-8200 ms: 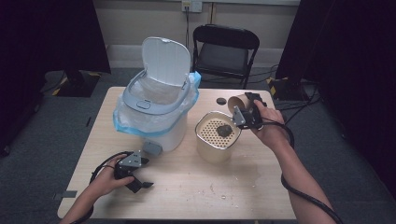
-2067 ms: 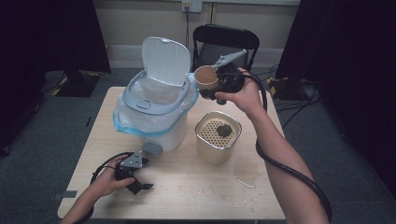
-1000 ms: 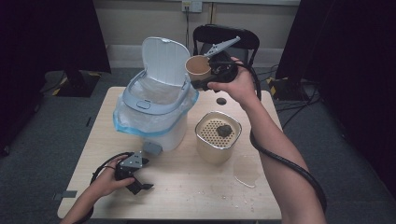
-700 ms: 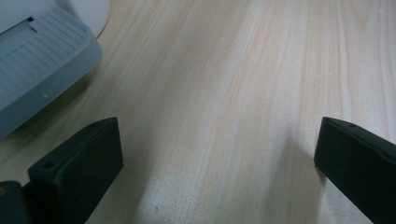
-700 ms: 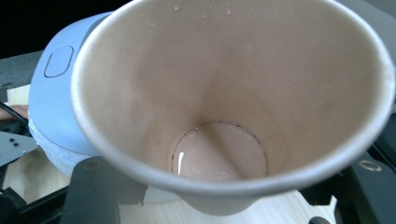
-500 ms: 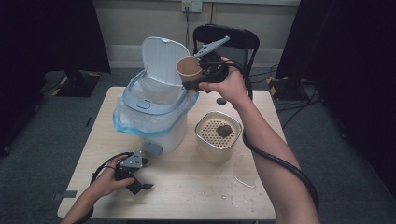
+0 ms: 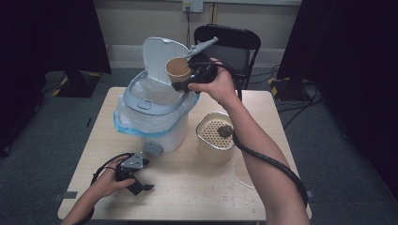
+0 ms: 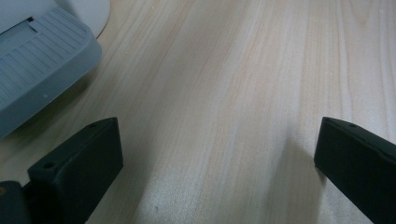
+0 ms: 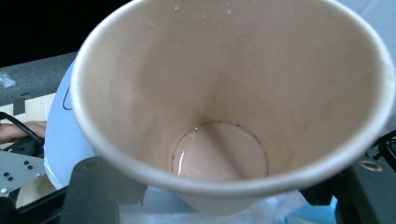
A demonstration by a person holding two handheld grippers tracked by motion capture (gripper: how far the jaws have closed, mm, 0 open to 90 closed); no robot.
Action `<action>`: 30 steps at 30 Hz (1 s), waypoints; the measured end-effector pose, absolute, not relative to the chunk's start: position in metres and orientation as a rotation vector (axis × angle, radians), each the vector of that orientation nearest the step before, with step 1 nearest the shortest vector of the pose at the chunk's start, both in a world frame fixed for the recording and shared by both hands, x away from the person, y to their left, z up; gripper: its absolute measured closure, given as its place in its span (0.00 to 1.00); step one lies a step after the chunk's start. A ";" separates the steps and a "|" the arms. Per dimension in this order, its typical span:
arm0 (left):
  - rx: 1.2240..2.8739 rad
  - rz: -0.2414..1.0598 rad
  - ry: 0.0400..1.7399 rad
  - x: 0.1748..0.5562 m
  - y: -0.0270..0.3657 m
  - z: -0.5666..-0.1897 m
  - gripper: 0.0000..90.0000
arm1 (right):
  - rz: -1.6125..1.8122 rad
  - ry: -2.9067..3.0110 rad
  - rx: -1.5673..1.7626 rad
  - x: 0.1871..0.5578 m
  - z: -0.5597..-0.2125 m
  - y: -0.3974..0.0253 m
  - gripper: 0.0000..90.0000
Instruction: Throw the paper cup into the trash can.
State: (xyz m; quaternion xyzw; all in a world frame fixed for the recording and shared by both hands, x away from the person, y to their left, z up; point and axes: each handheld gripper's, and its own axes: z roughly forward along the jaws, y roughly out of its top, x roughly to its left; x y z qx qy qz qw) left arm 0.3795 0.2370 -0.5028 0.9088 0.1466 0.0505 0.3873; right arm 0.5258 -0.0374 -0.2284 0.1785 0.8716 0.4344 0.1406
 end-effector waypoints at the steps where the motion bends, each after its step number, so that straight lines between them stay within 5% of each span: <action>1: 2.316 0.129 0.375 0.379 0.237 -0.503 0.01 | 1.254 2.520 0.513 0.526 -0.229 -0.035 0.36; 15: 2.315 0.128 0.375 0.380 0.237 -0.503 0.01 | 1.261 2.554 0.489 0.530 -0.241 -0.017 0.36; 24: 2.315 0.128 0.375 0.379 0.237 -0.503 0.01 | 1.287 2.548 0.499 0.531 -0.245 -0.014 0.22; 30: 2.316 0.129 0.374 0.380 0.237 -0.503 0.01 | 1.306 2.550 0.502 0.531 -0.243 -0.016 0.23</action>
